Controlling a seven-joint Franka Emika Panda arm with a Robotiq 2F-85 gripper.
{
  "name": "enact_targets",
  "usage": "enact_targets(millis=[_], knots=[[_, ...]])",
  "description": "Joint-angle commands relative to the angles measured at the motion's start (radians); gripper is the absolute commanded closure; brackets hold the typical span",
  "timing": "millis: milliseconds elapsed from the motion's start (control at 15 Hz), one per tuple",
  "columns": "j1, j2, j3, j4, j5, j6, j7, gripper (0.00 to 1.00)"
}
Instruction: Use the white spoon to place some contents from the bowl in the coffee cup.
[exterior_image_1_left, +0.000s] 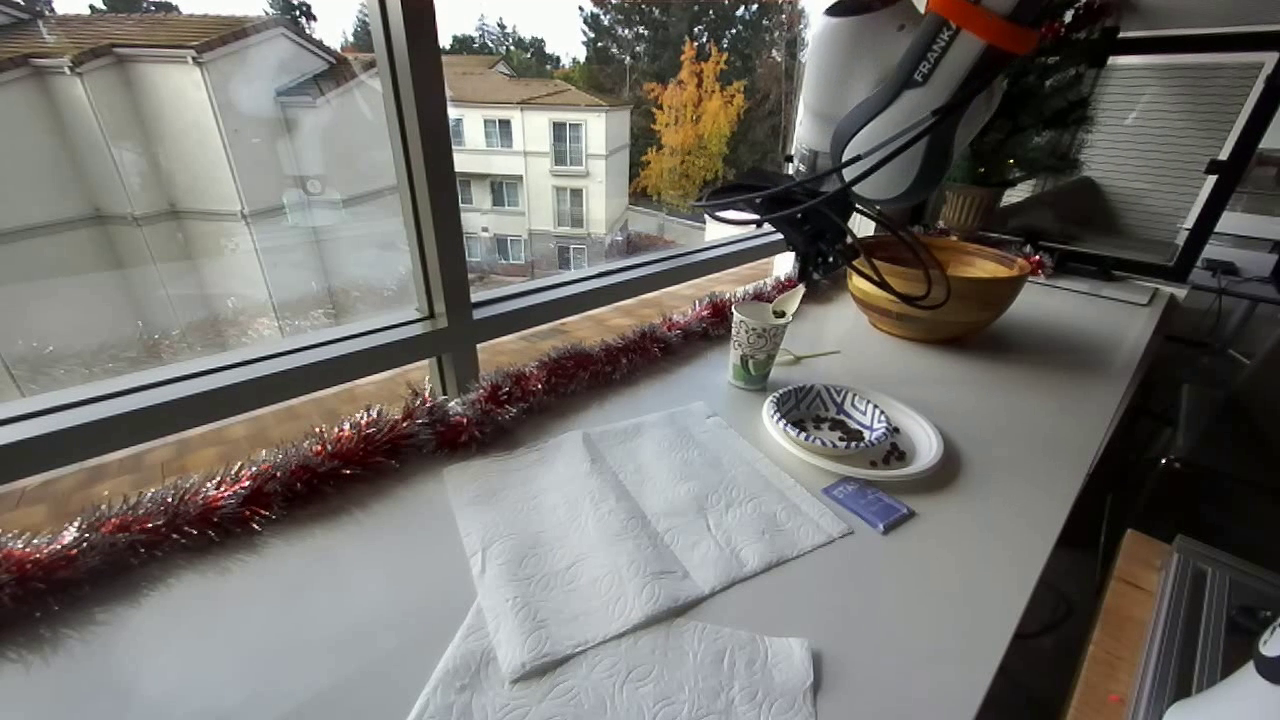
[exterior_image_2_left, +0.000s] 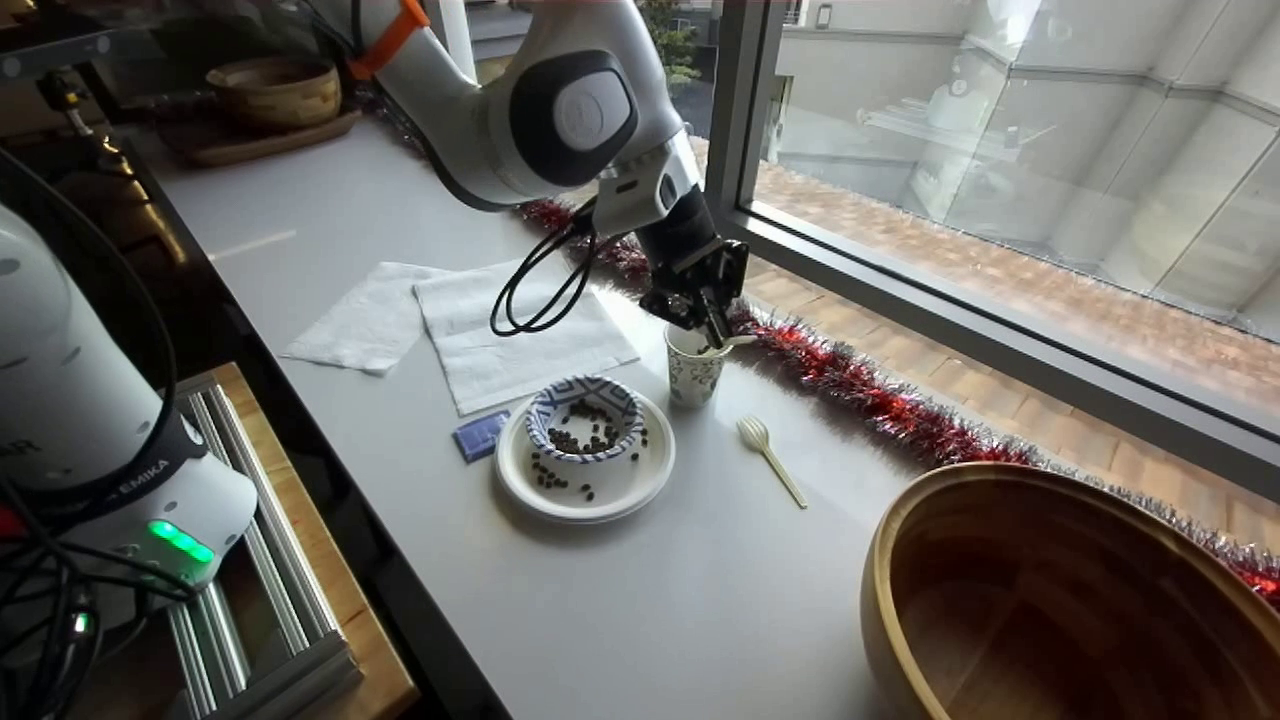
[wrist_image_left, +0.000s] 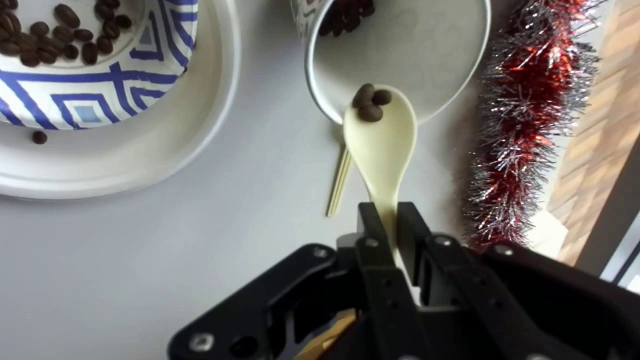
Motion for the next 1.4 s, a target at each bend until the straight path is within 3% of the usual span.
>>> enact_targets(millis=[0, 467, 800, 933, 1067, 1333], knots=[[0.106, -0.06, -0.102, -0.012, -0.264, 0.015, 0.21, 0.97], [0.197, -0.056, -0.135, 0.025, -0.586, -0.011, 0.529, 0.97], [0.237, -0.076, -0.139, 0.02, -0.816, -0.108, 0.709, 0.97], [0.212, -0.162, -0.12, -0.071, -0.654, -0.058, 0.544, 0.97], [0.213, -0.266, -0.126, -0.119, -0.618, -0.062, 0.483, 0.97], [0.219, -0.444, -0.13, -0.23, -0.43, -0.052, 0.234, 0.97]])
